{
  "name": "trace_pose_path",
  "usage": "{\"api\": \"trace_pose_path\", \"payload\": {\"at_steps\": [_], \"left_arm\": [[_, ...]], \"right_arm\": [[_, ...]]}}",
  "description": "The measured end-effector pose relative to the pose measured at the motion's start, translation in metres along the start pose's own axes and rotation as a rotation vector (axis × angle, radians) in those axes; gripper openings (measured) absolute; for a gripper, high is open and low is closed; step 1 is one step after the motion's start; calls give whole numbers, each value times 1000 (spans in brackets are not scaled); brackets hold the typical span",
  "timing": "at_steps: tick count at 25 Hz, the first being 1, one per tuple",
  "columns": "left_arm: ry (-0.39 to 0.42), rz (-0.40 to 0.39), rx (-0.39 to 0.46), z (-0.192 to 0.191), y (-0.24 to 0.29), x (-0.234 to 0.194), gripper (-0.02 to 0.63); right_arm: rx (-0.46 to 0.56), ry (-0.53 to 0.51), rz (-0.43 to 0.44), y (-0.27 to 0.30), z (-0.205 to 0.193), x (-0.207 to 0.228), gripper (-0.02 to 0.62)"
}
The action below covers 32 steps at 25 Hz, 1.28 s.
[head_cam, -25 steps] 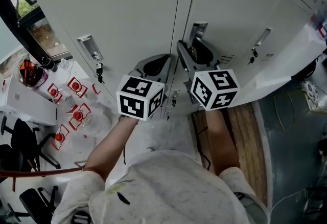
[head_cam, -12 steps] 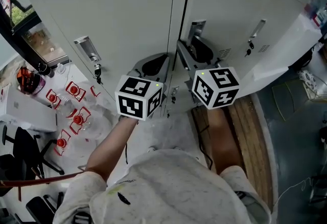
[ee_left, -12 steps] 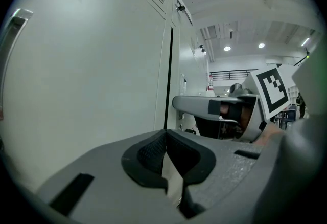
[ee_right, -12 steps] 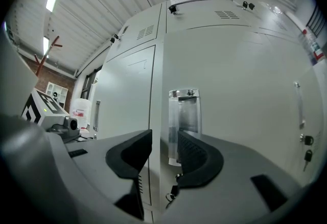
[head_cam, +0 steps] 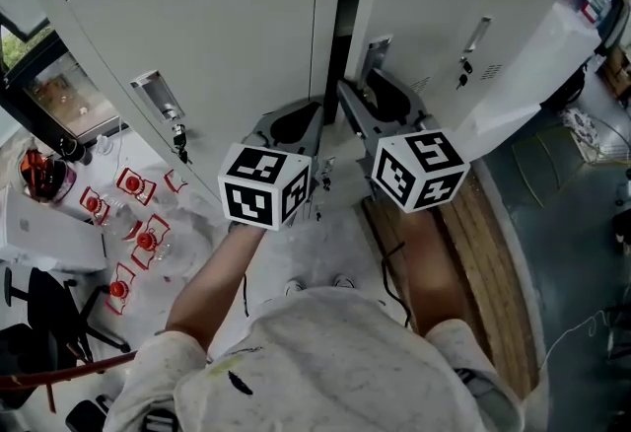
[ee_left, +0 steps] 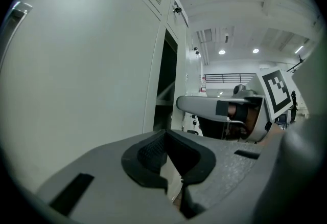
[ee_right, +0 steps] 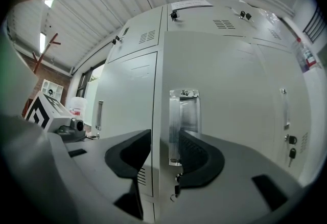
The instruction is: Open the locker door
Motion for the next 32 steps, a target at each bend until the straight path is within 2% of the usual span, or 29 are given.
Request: {"api": "trace_pose_path", "payload": {"at_steps": [9, 32], "left_arm": [[-5, -63, -3, -3, -1, 13, 8], [-14, -160, -14, -8, -1, 32, 8]], "right_arm": [[-8, 0, -64, -21, 1, 0, 168], [26, -1, -235, -73, 1, 12, 151]]}}
Point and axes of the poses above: the fingertips, and each gripper's own axes: y forward along the fingers, x to its right, z out of its top, the point moved 2 cm from there along -y, backward along the fingers, and after that the axes turned 4 degrees about -y, right-handed, at the moved point
